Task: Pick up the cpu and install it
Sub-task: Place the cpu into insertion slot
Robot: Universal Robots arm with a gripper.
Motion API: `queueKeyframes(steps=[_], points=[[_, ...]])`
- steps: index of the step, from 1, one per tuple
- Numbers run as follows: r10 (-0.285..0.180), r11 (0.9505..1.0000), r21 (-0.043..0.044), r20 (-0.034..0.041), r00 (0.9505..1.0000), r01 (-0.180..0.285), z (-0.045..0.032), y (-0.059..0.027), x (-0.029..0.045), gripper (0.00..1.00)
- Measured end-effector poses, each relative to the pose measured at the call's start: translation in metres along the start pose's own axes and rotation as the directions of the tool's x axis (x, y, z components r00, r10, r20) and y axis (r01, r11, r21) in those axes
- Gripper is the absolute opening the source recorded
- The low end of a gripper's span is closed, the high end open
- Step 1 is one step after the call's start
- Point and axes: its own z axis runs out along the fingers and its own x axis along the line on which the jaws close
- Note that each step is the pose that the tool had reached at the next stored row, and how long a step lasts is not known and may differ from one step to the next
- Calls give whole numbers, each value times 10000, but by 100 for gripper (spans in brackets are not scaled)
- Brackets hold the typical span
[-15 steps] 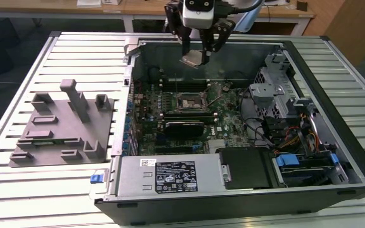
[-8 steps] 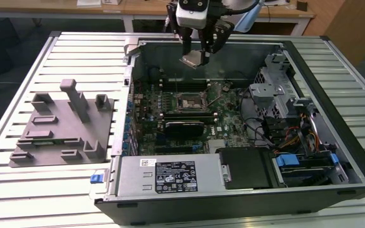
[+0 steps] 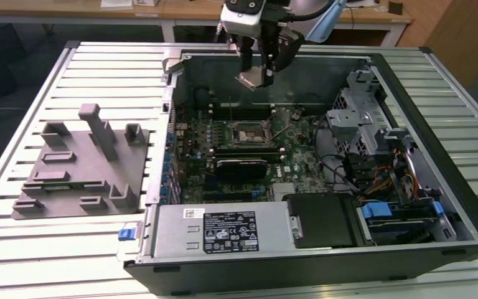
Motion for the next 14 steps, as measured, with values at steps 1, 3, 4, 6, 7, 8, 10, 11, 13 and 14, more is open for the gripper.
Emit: queueKeyframes(steps=[1, 3, 4, 6, 7, 8, 10, 11, 13, 14], points=[[141, 9999, 3, 5, 9999, -141, 1, 1, 1, 53], [409, 9992, 6, 17, 9992, -409, 3, 2, 3, 53], [545, 9985, 8, 22, 9985, -545, 4, 3, 4, 53], [824, 9966, 12, 33, 9966, -824, 6, 4, 6, 53], [977, 9952, 14, 40, 9952, -977, 7, 4, 6, 53], [1117, 9937, 16, 46, 9937, -1117, 9, 5, 7, 53], [1400, 9901, 19, 58, 9901, -1400, 12, 6, 9, 53], [1543, 9880, 21, 64, 9880, -1543, 13, 6, 9, 53], [1841, 9829, 22, 76, 9829, -1841, 17, 7, 10, 53], [2010, 9796, 24, 84, 9796, -2010, 19, 7, 10, 53]])
